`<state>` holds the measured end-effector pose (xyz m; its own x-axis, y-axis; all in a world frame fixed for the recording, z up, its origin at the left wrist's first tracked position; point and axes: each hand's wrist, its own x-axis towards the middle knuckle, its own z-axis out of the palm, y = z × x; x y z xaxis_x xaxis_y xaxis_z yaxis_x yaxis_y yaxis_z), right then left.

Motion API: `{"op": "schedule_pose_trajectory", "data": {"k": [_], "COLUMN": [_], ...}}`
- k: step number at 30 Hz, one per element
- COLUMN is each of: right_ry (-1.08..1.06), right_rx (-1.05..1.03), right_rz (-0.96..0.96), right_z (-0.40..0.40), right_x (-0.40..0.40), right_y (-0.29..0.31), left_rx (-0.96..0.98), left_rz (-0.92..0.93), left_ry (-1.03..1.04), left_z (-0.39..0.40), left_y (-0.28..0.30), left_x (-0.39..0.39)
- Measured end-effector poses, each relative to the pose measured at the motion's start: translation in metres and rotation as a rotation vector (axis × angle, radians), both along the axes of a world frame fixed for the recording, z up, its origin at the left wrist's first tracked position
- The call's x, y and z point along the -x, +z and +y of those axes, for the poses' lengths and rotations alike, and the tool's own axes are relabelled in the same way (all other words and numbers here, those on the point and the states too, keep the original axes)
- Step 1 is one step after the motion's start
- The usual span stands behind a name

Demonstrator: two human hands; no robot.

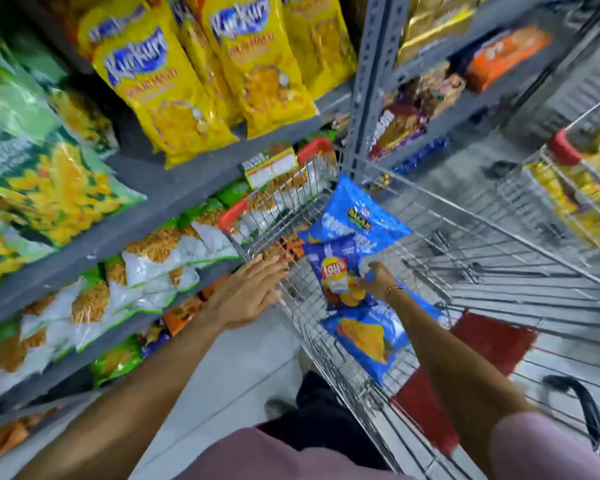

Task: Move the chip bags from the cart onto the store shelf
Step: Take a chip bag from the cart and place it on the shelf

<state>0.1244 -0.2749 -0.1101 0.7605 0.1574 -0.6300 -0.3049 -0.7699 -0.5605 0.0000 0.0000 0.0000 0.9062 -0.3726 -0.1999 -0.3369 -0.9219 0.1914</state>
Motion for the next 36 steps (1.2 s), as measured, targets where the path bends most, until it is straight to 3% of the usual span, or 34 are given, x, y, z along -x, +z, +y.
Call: {"op": "schedule_pose_trajectory", "data": {"k": [6, 12, 17, 20, 24, 30, 36], "right_ry": [0.049, 0.019, 0.014, -0.023, 0.016, -0.14, -0.153], "right_rx": [-0.007, -0.043, 0.0, -0.103, -0.202, -0.59, -0.879], "right_rz": [0.107, 0.169, 0.168, 0.152, 0.026, 0.006, -0.148], "right_z": [0.001, 0.002, 0.013, 0.014, 0.008, 0.007, 0.023], "right_x": [0.0, -0.018, -0.019, -0.015, -0.007, -0.006, -0.012], "right_y": [-0.022, -0.067, -0.055, -0.05, -0.028, 0.047, 0.17], "left_rx": [0.045, 0.076, 0.057, 0.063, 0.074, 0.112, 0.209], "left_rz": [0.044, -0.043, -0.097, -0.104, -0.092, -0.081, -0.366], "left_ry": [0.035, 0.046, 0.048, 0.049, 0.053, 0.124, 0.272], "left_z": [0.01, 0.006, 0.004, 0.004, 0.005, 0.007, 0.028], "left_y": [-0.017, -0.016, -0.017, -0.013, -0.012, 0.0, 0.076], "left_x": [0.001, -0.001, 0.0, -0.001, 0.001, 0.004, -0.012]}}
